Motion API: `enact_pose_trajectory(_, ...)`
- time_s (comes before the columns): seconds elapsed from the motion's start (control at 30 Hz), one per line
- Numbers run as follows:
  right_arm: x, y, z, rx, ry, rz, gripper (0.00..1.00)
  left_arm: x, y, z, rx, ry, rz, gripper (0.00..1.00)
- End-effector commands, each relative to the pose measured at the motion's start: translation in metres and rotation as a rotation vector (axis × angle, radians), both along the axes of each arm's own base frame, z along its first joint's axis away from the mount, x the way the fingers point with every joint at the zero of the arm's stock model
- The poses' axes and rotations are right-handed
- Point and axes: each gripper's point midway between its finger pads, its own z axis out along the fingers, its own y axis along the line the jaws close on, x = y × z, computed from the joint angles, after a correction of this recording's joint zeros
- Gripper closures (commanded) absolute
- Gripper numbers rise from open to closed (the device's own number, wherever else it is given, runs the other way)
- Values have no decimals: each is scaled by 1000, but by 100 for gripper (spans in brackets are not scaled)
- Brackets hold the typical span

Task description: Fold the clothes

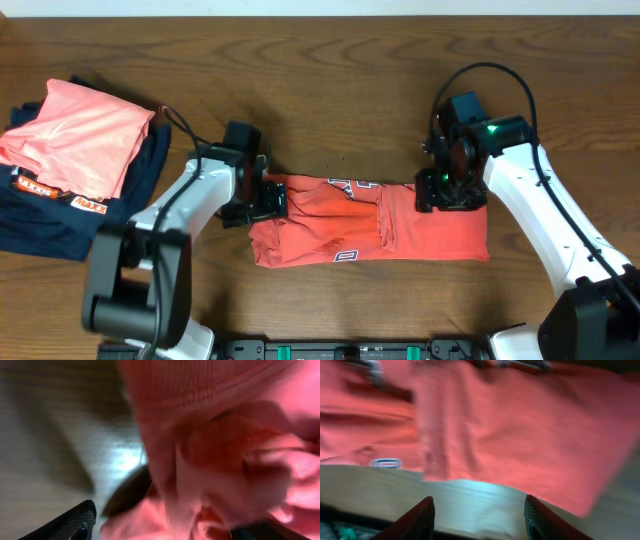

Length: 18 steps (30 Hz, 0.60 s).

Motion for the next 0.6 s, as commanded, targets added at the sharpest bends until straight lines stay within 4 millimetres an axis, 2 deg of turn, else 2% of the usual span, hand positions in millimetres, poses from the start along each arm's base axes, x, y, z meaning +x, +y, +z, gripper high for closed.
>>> enact_pose_trajectory(0.0, 7, -35, 1, -183, -35, -90, 44, -11, -15, -12, -99, 56, -80, 16)
enact_pose_trajectory(0.1, 5, -46, 1, -226, -28, -117, 43, -19, -28, -17, -179, 100, -111, 20)
enact_pose_trajectory(0.17, 6, -49, 1, -226, -27, -131, 43, -23, -36, -16, -224, 118, -122, 28)
enact_pose_trajectory(0.23, 6, -53, 1, -225, -25, -146, 43, -24, -38, -15, -240, 124, -122, 41)
enact_pose_trajectory(0.33, 7, -60, 1, -226, -22, -173, 44, -23, -37, -14, -239, 120, -118, 69)
enact_pose_trajectory(0.4, 8, -67, 1, -227, -16, -198, 44, -16, -28, -13, -213, 102, -100, 91)
enact_pose_trajectory(0.43, 8, -71, 1, -229, -13, -210, 44, -10, -21, -12, -194, 88, -86, 94)
enact_pose_trajectory(0.57, 6, -88, 2, -249, 0, -263, 44, 21, 17, 4, -115, 30, 4, 94)
